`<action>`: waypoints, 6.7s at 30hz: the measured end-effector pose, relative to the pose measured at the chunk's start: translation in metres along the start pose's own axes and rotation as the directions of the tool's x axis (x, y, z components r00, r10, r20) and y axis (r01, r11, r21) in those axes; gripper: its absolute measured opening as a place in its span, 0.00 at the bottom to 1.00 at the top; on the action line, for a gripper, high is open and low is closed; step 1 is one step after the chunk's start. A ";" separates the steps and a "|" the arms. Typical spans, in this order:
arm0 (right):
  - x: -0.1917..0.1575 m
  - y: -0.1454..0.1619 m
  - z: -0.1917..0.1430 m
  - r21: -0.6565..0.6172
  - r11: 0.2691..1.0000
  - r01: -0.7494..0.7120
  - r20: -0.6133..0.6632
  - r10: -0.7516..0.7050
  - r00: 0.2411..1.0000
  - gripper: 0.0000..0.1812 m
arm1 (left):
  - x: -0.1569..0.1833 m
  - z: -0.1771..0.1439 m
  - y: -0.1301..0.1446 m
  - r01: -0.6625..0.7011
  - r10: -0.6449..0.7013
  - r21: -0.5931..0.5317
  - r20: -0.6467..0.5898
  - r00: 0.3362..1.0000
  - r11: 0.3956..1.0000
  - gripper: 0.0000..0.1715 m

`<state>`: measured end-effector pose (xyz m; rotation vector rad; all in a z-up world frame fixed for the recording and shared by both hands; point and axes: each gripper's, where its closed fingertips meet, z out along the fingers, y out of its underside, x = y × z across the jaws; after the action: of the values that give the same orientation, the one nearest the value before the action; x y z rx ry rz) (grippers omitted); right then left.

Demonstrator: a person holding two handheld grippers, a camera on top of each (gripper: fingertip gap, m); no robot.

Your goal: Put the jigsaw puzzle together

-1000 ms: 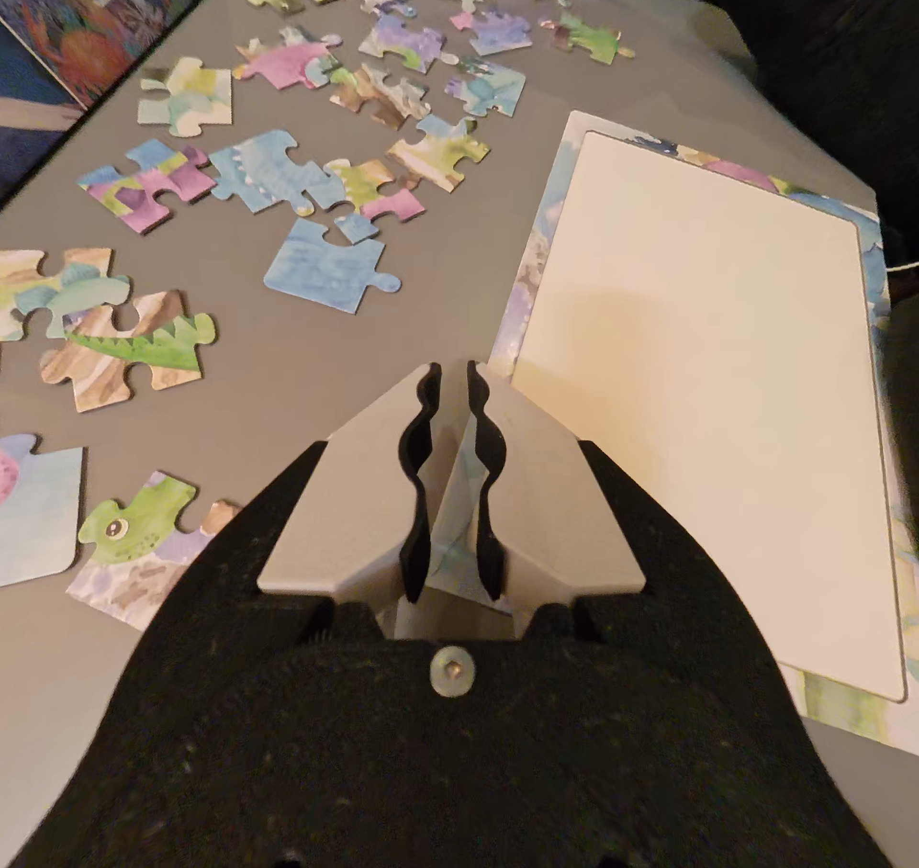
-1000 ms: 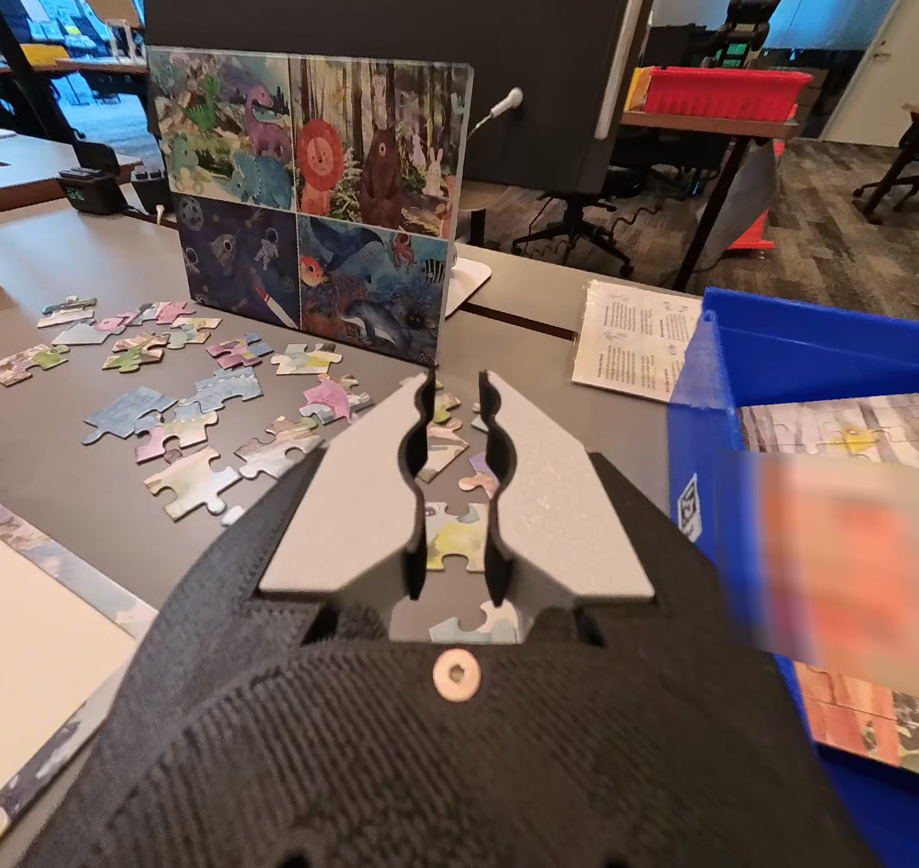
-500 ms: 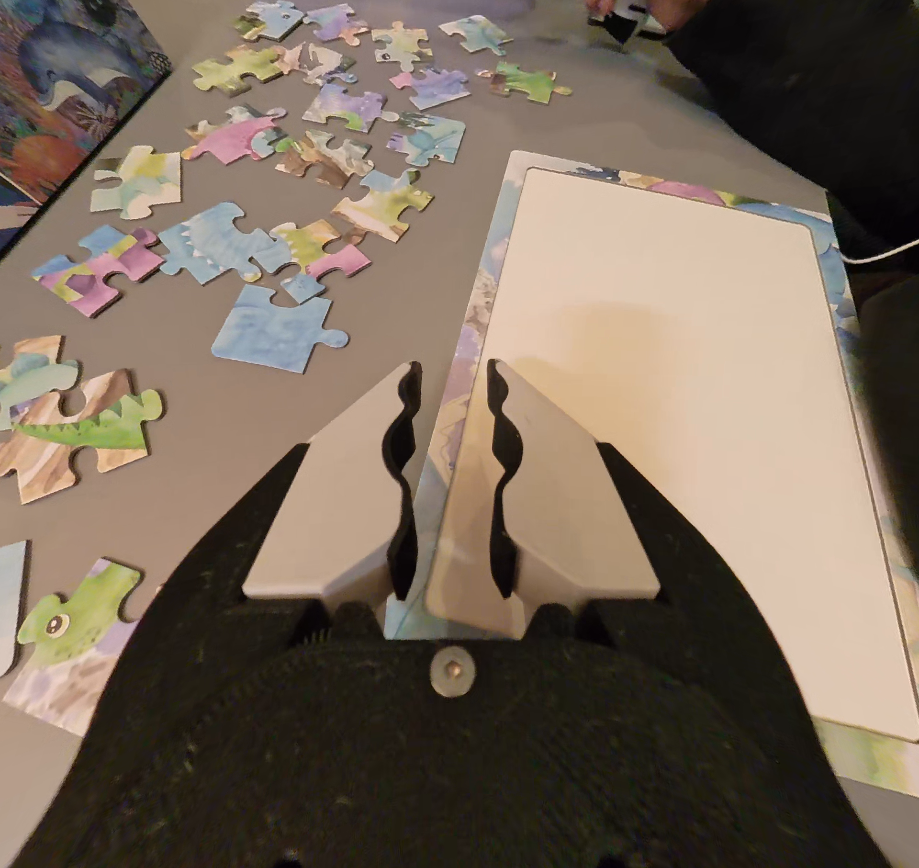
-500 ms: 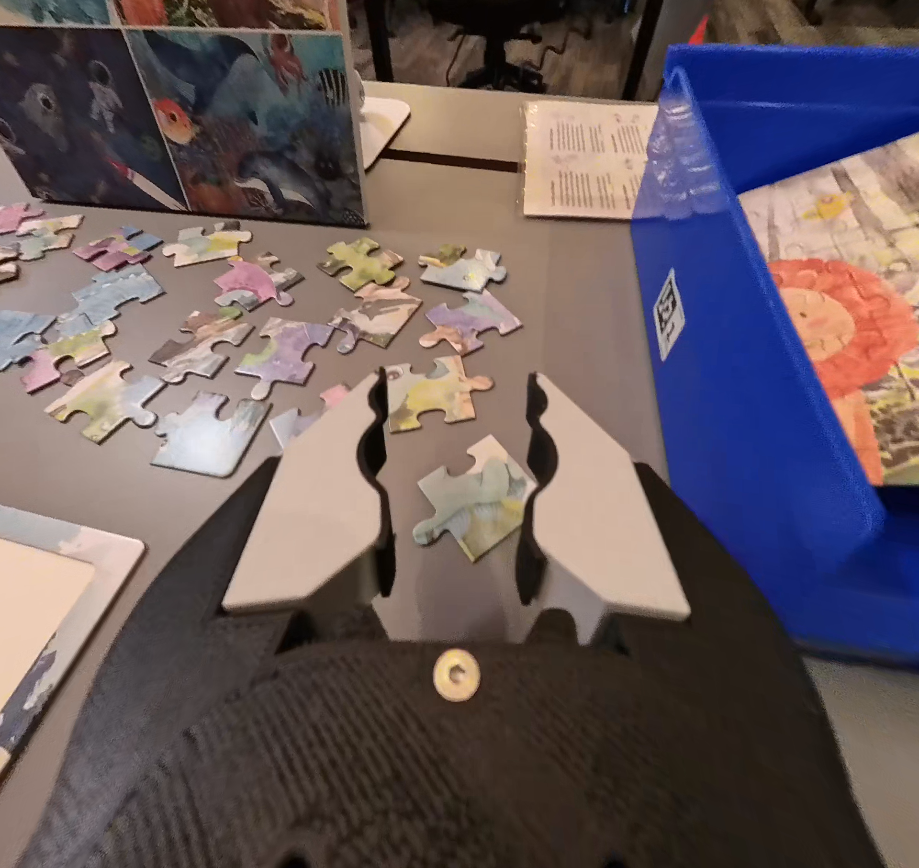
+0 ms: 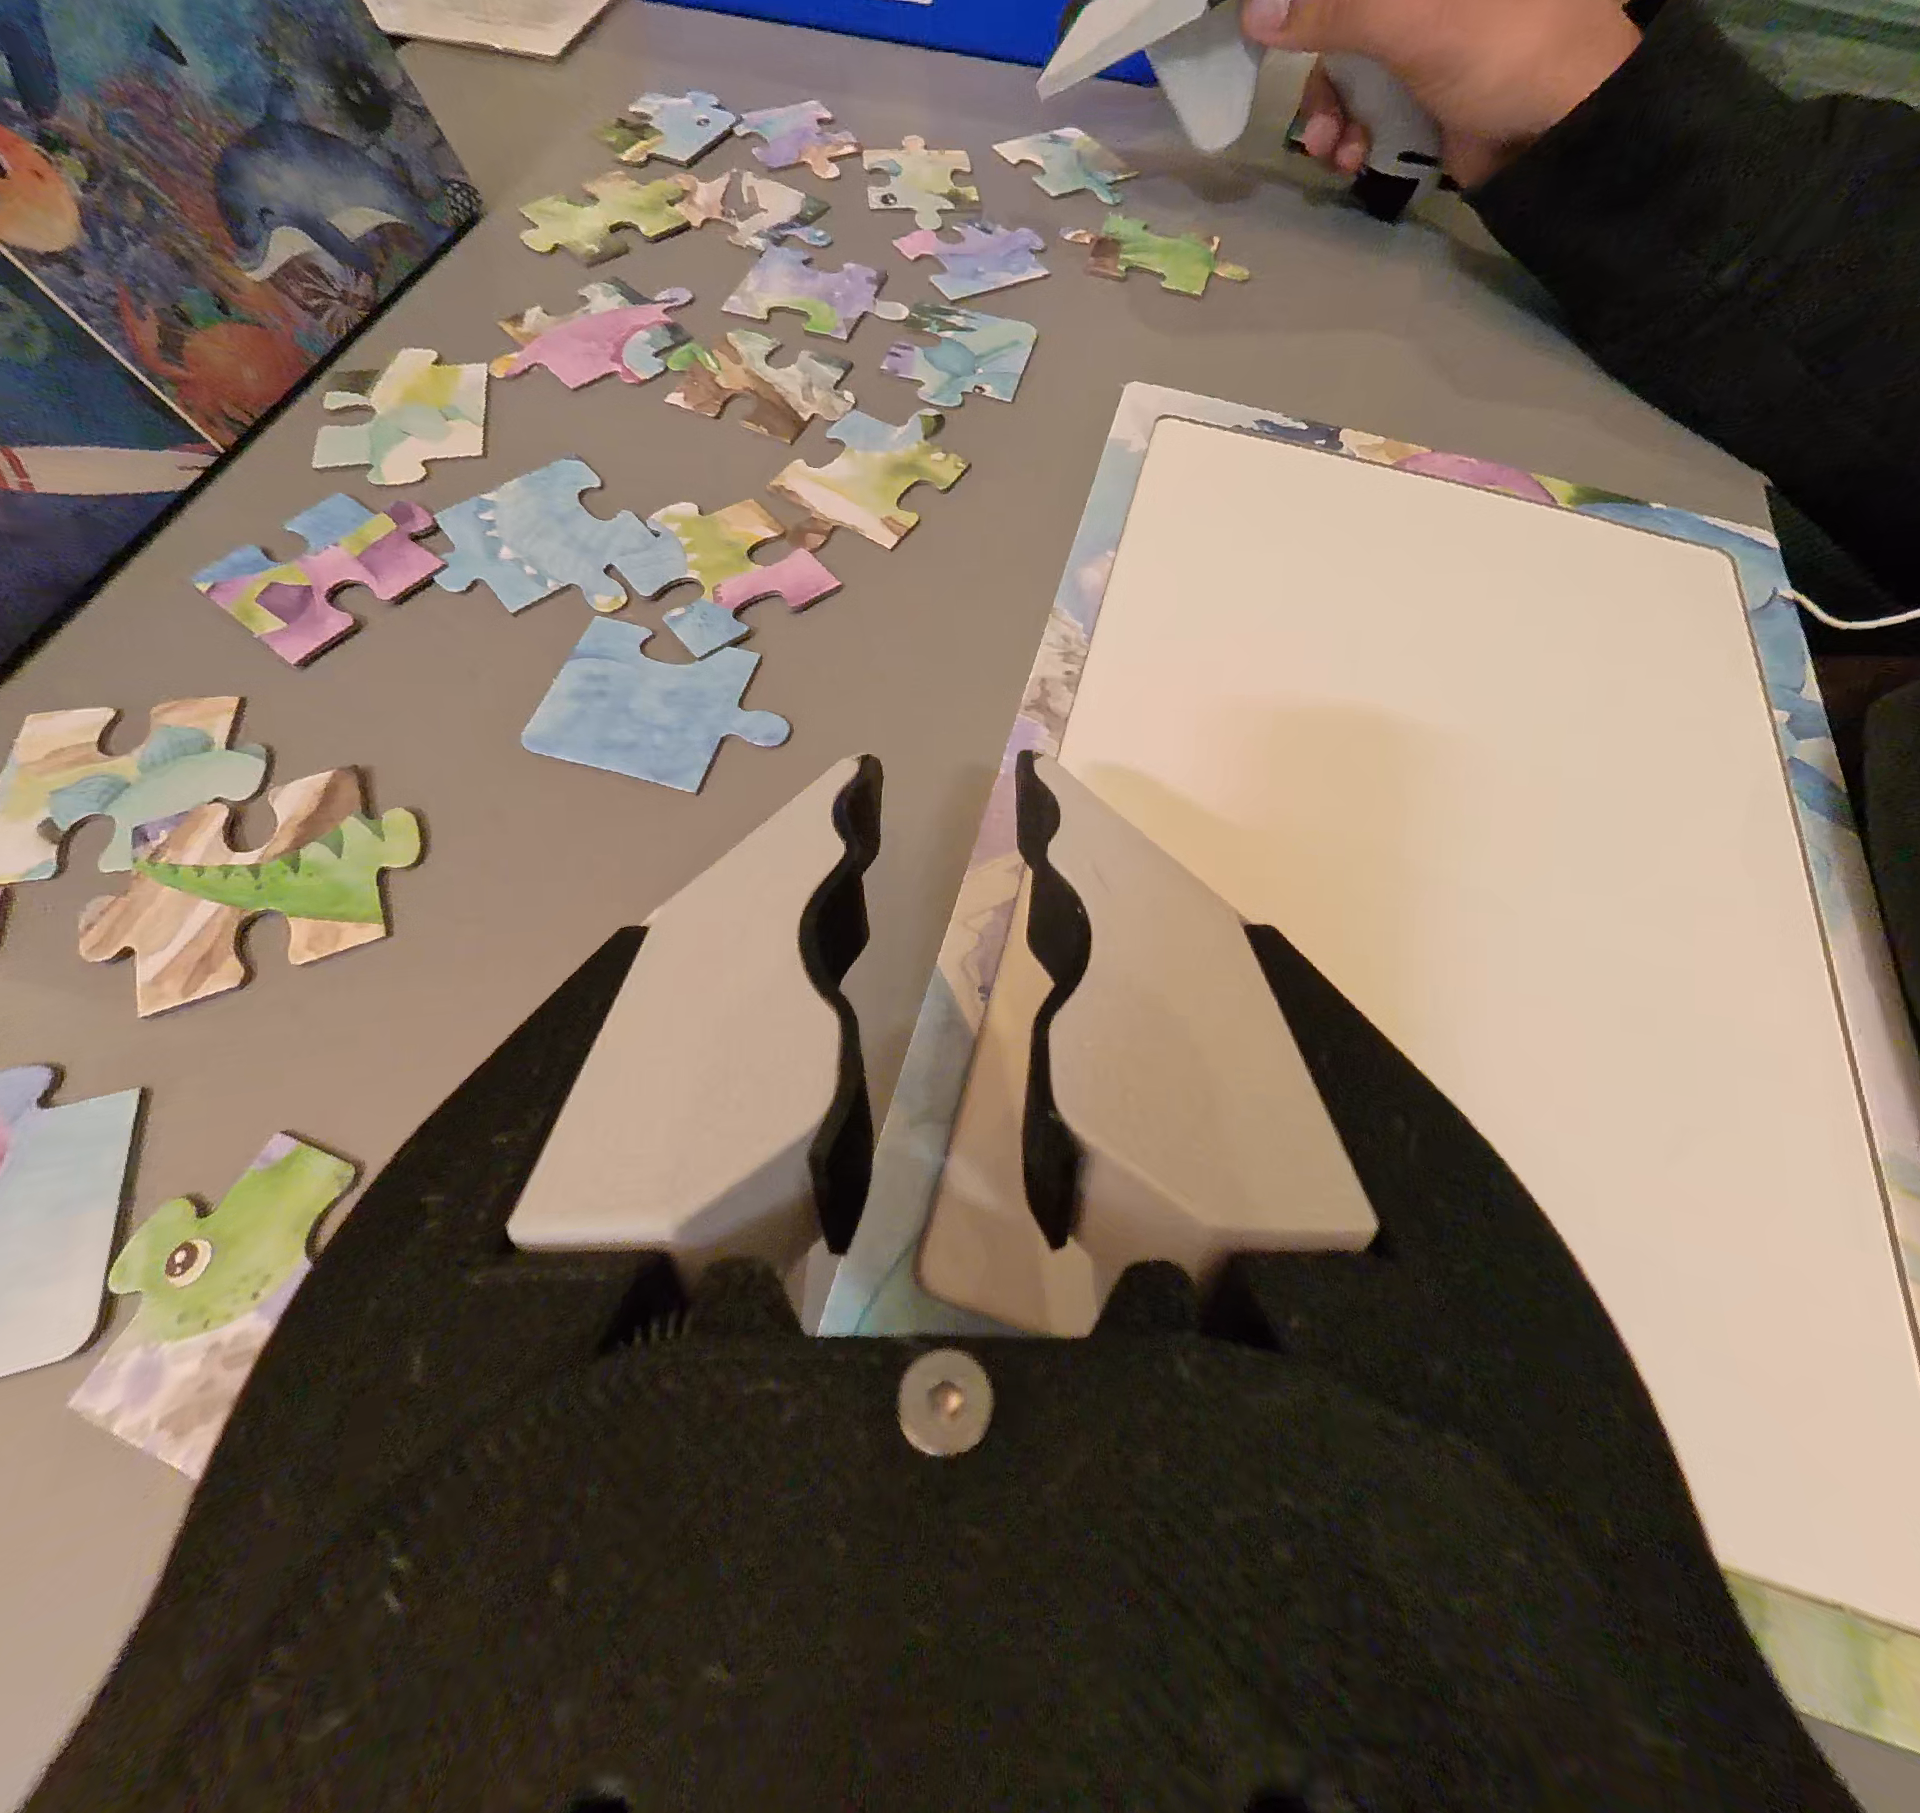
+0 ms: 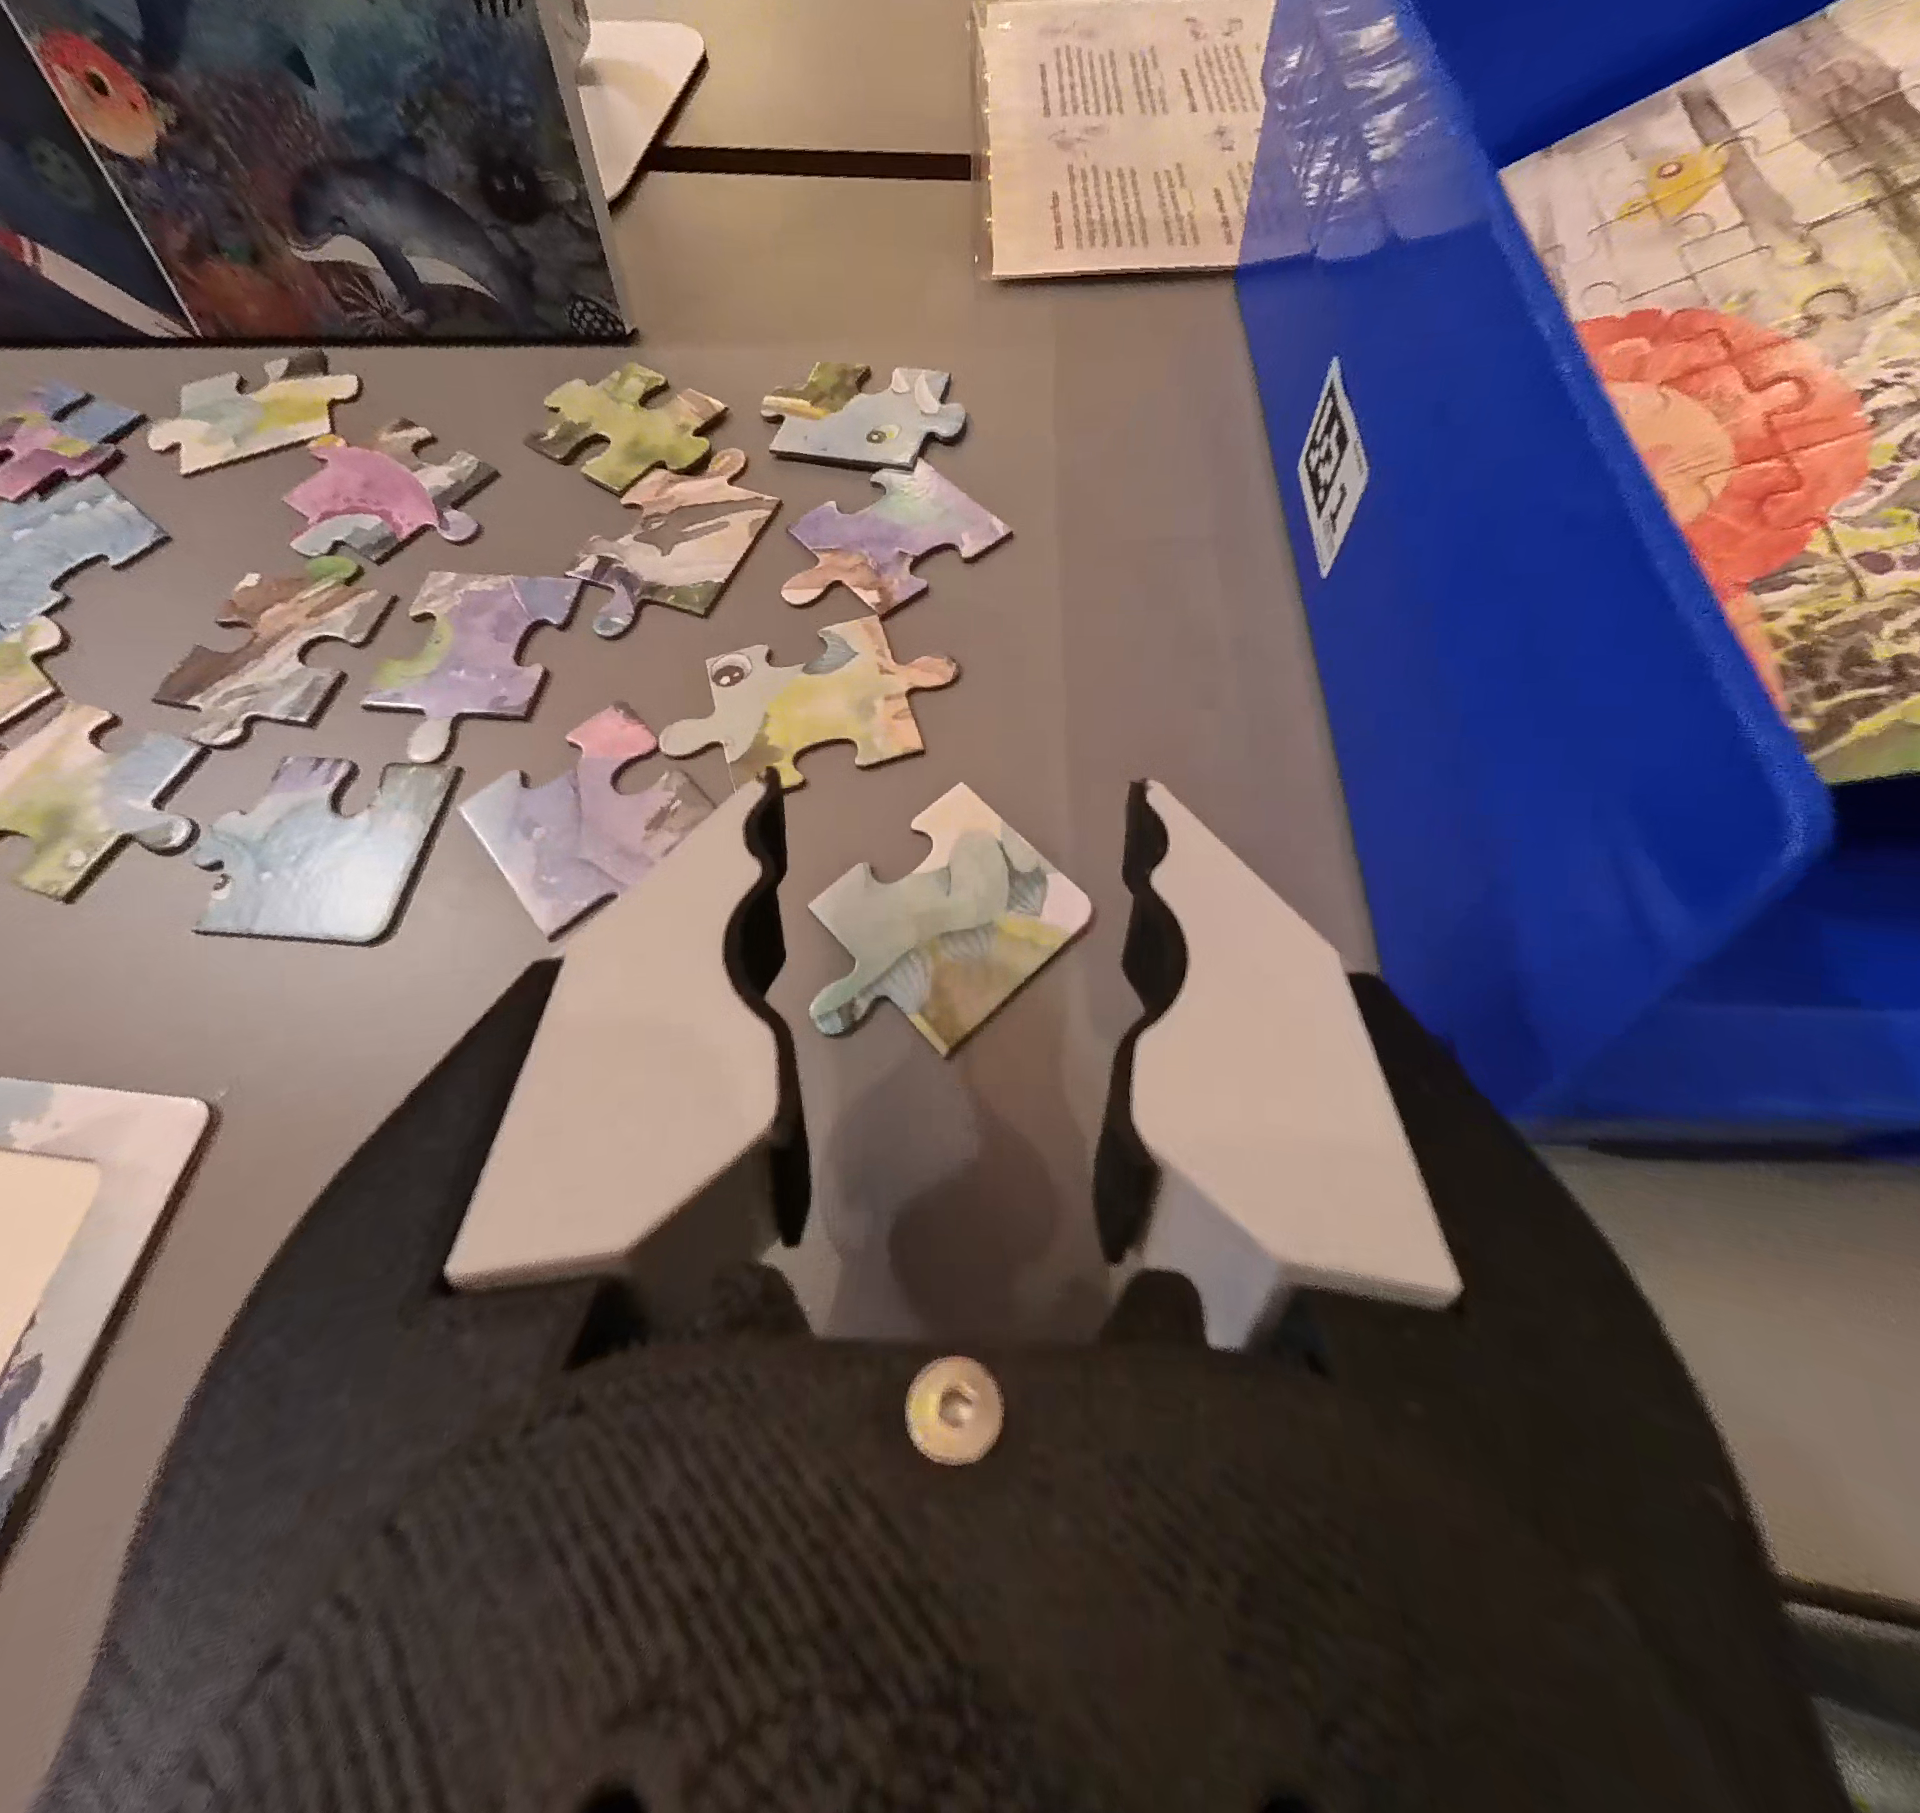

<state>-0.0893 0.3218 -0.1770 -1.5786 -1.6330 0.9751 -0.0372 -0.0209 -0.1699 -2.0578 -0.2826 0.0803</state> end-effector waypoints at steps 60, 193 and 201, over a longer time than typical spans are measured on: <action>-0.002 -0.013 -0.014 0.104 0.994 -0.037 -0.008 0.038 0.999 0.38 | 0.001 0.004 0.004 0.000 0.000 -0.029 0.003 1.000 1.000 0.13; 0.001 0.037 -0.003 -0.196 0.980 0.041 -0.051 -0.052 0.997 0.15 | -0.026 0.000 0.003 0.097 -0.096 -0.012 0.092 0.991 0.995 0.18; -0.002 0.038 -0.004 -0.222 0.972 0.080 -0.086 -0.101 0.991 0.14 | -0.027 0.000 0.004 0.105 -0.103 -0.015 0.090 0.991 0.994 0.18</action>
<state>-0.0670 0.3200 -0.2074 -1.6500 -1.7754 0.6795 -0.0625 -0.0288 -0.1749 -2.0587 -0.4474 0.1061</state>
